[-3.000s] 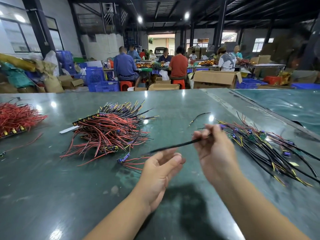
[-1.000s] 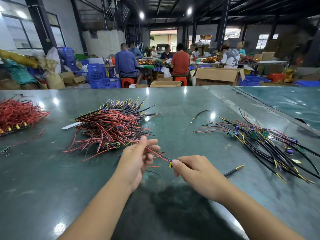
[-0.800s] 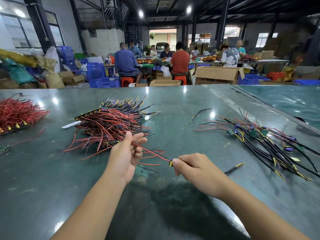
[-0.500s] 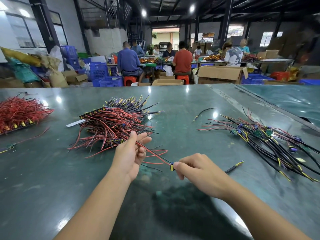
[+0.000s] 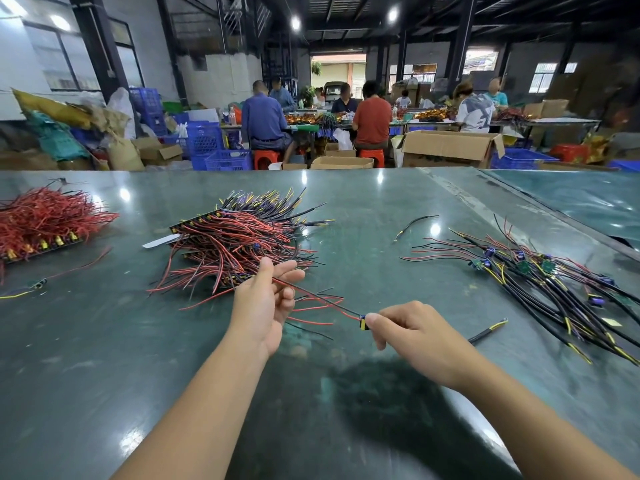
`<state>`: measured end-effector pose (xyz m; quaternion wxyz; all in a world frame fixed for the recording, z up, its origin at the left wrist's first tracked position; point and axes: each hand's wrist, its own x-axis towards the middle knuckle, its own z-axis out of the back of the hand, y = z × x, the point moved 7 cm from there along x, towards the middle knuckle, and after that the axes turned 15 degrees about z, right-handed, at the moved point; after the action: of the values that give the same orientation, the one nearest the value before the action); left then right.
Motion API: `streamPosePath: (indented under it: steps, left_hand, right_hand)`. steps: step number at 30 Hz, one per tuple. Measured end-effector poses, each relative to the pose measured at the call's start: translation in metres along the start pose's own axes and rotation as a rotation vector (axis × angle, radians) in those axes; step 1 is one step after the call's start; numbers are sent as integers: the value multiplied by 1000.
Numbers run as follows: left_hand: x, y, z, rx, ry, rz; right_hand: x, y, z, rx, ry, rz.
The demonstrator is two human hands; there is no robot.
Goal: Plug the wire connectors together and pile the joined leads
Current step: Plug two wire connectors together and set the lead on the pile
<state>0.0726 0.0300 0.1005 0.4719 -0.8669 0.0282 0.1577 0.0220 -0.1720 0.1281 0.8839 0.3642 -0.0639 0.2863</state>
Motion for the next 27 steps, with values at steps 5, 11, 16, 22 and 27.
streamPosePath:
  steps: [5, 11, 16, 22, 27]
  left_hand:
    - [-12, 16, -23, -7, 239, 149]
    - [-34, 51, -54, 340, 489, 192]
    - [-24, 39, -44, 242, 336, 116]
    - [-25, 36, -41, 202, 323, 155]
    - [-30, 35, -46, 225, 354, 127]
  right_hand:
    - [1, 1, 1, 41, -85, 16]
    - [1, 4, -3, -11, -91, 80]
    - [1, -3, 1, 131, -90, 4]
    - [1, -13, 3, 247, -135, -47]
    - [1, -13, 6, 238, -159, -36]
